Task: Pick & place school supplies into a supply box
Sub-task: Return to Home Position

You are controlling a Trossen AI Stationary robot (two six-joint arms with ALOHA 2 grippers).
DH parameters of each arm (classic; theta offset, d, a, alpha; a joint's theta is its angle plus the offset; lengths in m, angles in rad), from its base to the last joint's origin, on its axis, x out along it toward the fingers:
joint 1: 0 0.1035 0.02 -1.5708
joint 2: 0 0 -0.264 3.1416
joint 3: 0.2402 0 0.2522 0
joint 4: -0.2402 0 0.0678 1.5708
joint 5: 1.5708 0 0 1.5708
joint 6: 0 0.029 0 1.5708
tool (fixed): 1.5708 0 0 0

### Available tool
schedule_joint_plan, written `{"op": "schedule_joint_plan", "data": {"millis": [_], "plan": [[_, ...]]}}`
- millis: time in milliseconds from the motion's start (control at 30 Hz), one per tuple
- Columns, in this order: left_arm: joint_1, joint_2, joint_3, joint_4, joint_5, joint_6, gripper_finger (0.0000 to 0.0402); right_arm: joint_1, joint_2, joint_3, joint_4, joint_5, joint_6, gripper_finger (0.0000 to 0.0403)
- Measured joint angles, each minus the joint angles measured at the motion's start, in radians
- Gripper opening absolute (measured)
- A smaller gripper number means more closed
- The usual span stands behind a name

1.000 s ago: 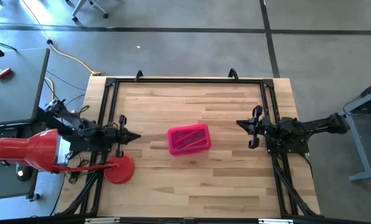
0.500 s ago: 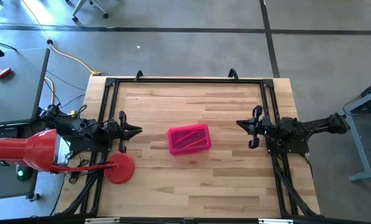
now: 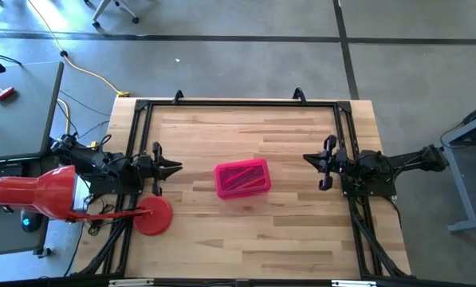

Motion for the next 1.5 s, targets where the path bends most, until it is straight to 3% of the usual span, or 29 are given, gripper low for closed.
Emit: {"op": "schedule_joint_plan", "data": {"millis": [1500], "plan": [[0.0,0.0,-0.001,0.0,0.0,0.0,0.0074,0.0,0.0,-0.001,0.0,0.0,0.0,0.0]]}}
